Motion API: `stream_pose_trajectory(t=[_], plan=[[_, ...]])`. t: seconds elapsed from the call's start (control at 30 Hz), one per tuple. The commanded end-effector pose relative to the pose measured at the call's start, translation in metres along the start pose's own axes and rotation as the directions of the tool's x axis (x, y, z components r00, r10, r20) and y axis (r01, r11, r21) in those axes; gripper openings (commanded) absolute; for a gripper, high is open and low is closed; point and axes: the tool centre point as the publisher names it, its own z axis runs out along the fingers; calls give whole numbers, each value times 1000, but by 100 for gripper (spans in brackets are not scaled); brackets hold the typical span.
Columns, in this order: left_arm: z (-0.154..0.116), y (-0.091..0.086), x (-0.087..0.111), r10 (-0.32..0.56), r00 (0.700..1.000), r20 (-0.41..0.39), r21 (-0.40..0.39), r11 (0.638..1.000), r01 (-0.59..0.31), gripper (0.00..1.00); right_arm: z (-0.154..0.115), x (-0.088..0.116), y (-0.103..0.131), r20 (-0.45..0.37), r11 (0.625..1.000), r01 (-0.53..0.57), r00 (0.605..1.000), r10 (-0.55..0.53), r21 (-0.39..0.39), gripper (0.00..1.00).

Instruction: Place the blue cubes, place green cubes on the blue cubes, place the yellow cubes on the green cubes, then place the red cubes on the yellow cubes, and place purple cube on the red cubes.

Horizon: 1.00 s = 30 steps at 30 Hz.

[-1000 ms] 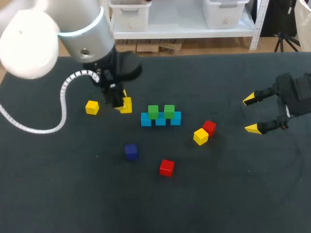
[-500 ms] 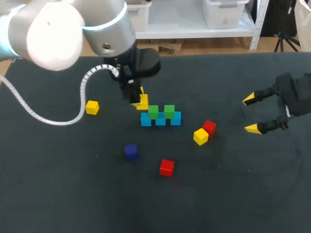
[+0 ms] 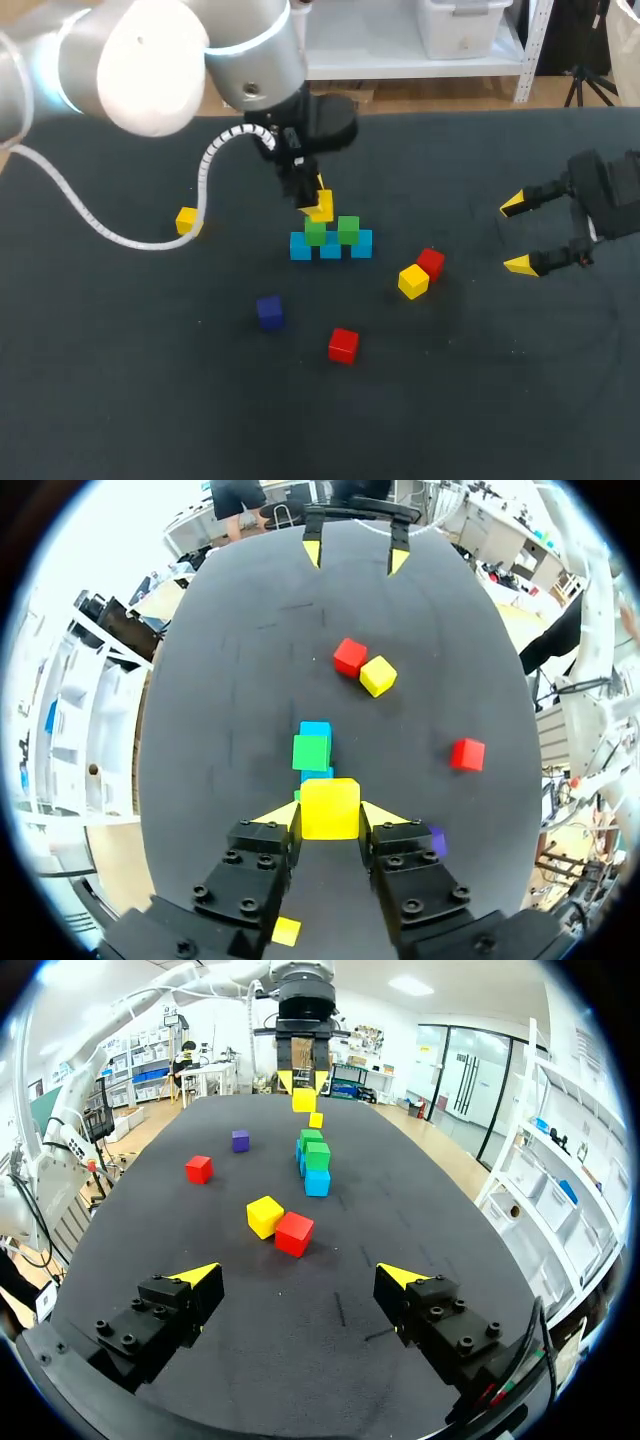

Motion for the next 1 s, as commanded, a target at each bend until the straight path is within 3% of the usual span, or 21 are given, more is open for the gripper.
stream_pose_trajectory(t=[0.03, 1.0], plan=[[9, 7, -5, -2, 1000, -5, 23, 1000, 2, 0, 0, 0, 0, 2, 1000, 1, 1000, -1, 0, 100], [30, 12, -8, -64, 996, -58, 31, 997, 65, 0, 0, 0, 0, 2, 1000, 1, 1000, -1, 0, 100]])
